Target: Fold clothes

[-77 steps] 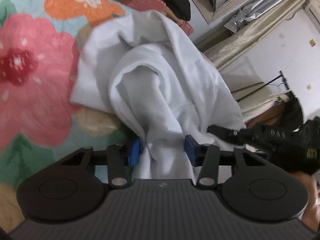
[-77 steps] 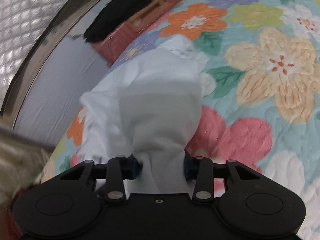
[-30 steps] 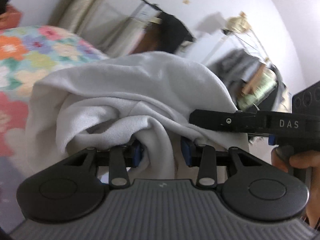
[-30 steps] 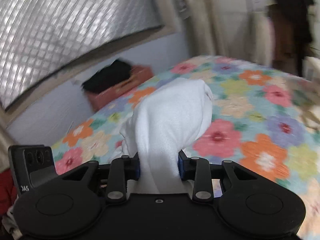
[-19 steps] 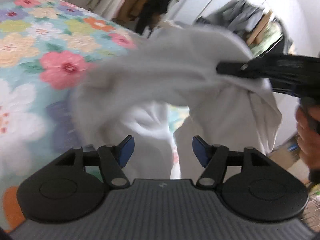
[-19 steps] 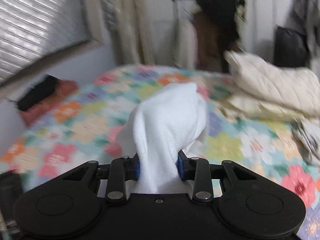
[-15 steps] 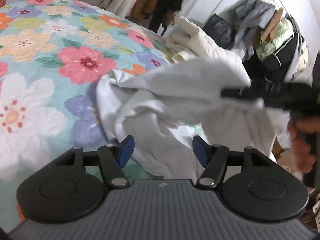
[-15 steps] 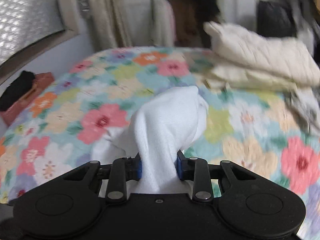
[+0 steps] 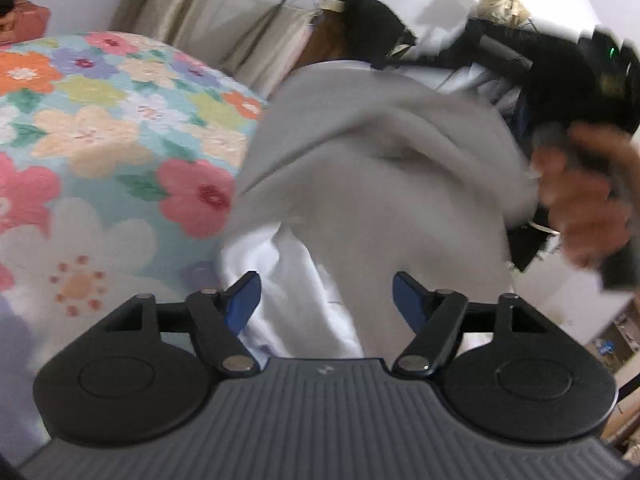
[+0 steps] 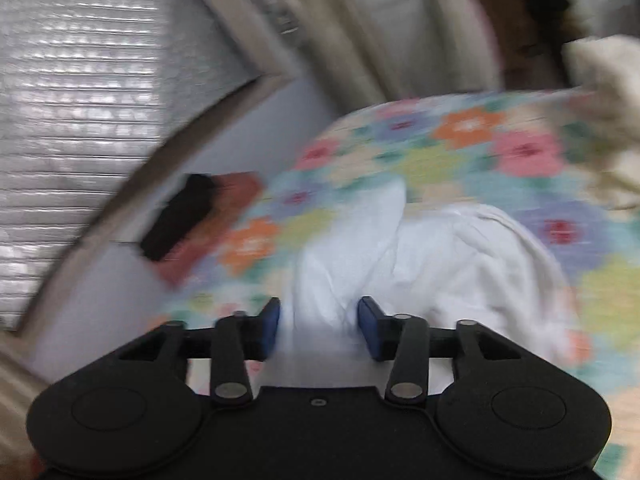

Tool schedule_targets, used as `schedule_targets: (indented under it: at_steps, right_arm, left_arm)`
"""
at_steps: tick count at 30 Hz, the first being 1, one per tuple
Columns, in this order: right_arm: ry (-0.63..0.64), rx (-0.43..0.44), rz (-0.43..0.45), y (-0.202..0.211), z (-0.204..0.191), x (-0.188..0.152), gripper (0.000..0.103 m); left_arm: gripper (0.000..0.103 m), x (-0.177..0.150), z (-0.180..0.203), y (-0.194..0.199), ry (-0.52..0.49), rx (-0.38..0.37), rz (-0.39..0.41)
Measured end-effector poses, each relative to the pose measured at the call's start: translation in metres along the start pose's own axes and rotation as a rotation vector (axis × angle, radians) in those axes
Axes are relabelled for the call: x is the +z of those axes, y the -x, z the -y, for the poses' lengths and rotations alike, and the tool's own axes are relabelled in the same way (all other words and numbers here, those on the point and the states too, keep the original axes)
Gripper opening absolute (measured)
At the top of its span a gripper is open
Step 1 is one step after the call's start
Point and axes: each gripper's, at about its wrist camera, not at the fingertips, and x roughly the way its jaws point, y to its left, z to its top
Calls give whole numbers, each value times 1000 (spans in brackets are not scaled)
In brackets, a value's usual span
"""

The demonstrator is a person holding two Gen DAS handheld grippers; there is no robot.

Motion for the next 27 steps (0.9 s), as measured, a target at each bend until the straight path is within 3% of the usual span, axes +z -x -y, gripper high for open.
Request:
schedule_targets:
  at_steps: [3,6,11,15,17,19,21,24,27]
  right_arm:
    - [39,4,-25,0,-12,-8,60]
    - [129,-83,-24,18,-2,-30,64]
    - [160,-234,-78,58,52,-74,64]
    - [126,-321,-119,79,101,-103,64]
    - [82,-329,-136,85,122,-117,64]
    - [19,-331,-148,86,142,-128,64]
    - [-63,-327,-162,83,158,-140,64]
    - [-154,-275,-159,84,176,-153,65]
    - [-239,-227,-143,81,188,-161,75]
  left_arm:
    - [75,-1,-17,-4,41,49,-27]
    - [76,-4,-34,-9,94,72,-68]
    - [81,-7,-44,-13,152,53,-93]
    - [82,-13,-39,-25,162,95,-150]
    - [82,-17,-37,-31,173,112,-173]
    - [77,-23,-31,-33,170,75,-184]
    - [65,-31,-19,-38,114,58,-229]
    - [65,-37,-3,-43,65,125,-246]
    - [68,-39,-1,-49,135,146,-242]
